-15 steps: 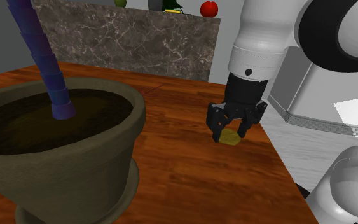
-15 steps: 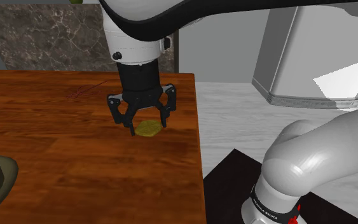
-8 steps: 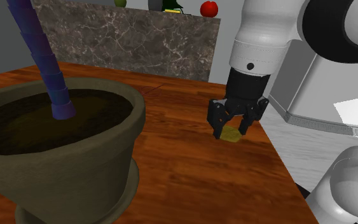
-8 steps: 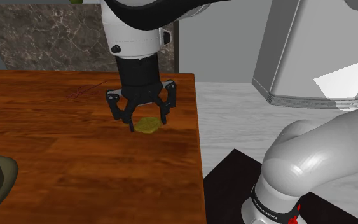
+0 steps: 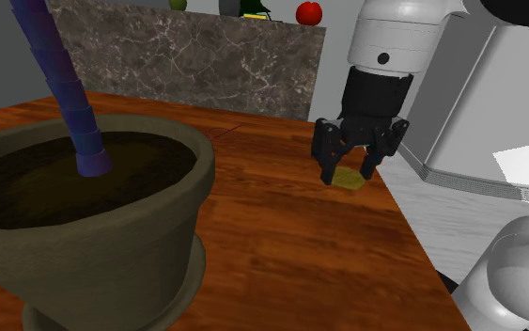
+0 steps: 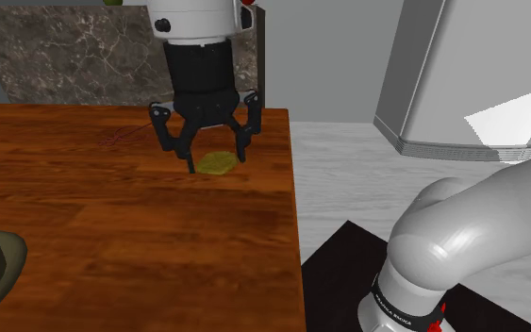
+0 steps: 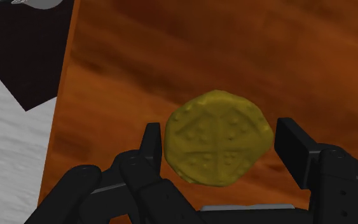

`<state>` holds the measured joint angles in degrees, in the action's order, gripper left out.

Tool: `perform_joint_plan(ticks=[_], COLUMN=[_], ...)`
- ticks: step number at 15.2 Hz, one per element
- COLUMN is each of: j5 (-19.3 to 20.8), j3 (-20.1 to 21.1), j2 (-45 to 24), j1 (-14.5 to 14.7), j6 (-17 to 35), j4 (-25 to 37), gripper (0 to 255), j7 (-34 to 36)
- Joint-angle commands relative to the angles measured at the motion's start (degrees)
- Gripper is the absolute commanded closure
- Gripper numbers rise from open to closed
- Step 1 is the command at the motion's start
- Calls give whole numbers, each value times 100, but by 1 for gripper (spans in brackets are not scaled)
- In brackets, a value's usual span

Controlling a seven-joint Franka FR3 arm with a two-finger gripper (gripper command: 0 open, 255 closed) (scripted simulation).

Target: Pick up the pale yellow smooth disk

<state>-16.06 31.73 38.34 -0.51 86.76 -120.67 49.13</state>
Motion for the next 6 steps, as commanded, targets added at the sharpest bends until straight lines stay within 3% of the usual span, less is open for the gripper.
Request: perform_joint_plan(ticks=[1, 6], j5=[32, 80], j3=[-21, -52], j2=[-52, -139], j1=[-21, -55], j6=[-138, -357], j4=[185, 487], gripper=[255, 255], j7=[13, 35])
